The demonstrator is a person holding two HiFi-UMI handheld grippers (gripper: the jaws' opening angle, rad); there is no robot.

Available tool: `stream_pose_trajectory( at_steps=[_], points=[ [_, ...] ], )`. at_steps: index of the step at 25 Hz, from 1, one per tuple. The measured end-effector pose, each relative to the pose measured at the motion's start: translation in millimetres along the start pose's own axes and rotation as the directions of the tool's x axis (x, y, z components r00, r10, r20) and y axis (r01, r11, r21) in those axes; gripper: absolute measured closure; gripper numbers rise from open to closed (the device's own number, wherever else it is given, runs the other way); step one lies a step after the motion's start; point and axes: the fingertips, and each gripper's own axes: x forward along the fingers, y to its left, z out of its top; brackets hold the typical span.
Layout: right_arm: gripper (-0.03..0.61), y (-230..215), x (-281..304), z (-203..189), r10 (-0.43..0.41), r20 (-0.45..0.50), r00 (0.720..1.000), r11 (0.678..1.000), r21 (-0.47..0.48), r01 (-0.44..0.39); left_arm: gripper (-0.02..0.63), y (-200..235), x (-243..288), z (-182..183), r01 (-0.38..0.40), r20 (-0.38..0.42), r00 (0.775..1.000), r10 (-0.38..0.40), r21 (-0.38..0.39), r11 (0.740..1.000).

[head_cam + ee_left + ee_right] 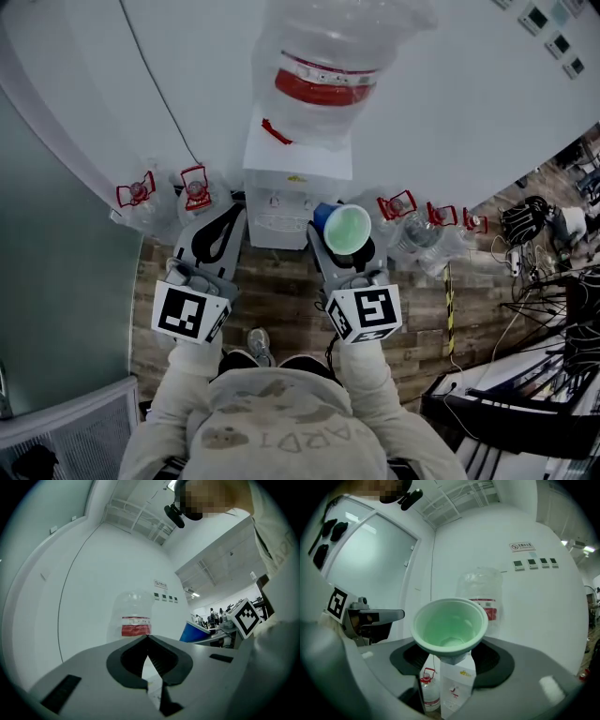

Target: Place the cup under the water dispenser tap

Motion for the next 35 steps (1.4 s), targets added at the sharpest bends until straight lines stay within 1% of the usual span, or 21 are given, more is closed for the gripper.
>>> stream_pose_trajectory(
  at_steps=[7,13,18,21,26,30,35],
  points=[
    [0.296,-6.9,40.4,-25.9,-0.013,-0.054,0.998,1.0,0.013,0.013,0.607,28.4,24.7,-24.4,0.027,-0.026,0.999,-0.027,-0.018,0.999],
    [0.296,-12.1,68.4,-63.1,-0.022,-0.112,0.993,0.999,0.037,0.026,0.608,46.2,40.4,-56.9,0.042,-0.064,0.997,-0.045,-0.05,0.998],
    [0.296,-17.3,89.3,-101.3,-0.034,-0.151,0.988,0.998,0.05,0.042,0.609,53.9,54.0,-86.2,0.062,-0.095,0.993,-0.07,-0.084,0.995],
    [0.296,-20.7,96.2,-122.7,-0.036,-0.169,0.985,0.997,0.065,0.047,0.609,51.0,59.3,-98.5,0.069,-0.111,0.99,-0.081,-0.108,0.992],
    [0.299,-29.1,107.9,-165.9,-0.041,-0.205,0.978,0.995,0.079,0.058,0.609,44.4,64.5,-122.3,0.085,-0.129,0.986,-0.101,-0.127,0.988],
    [0.299,-36.8,115.9,-205.1,-0.04,-0.243,0.969,0.995,0.083,0.062,0.608,40.9,66.5,-146.4,0.083,-0.144,0.984,-0.103,-0.139,0.987],
    [0.299,-42.6,126.0,-257.4,-0.037,-0.29,0.956,0.994,0.091,0.066,0.609,42.1,64.0,-181.7,0.06,-0.181,0.979,-0.088,-0.155,0.986]
  ],
)
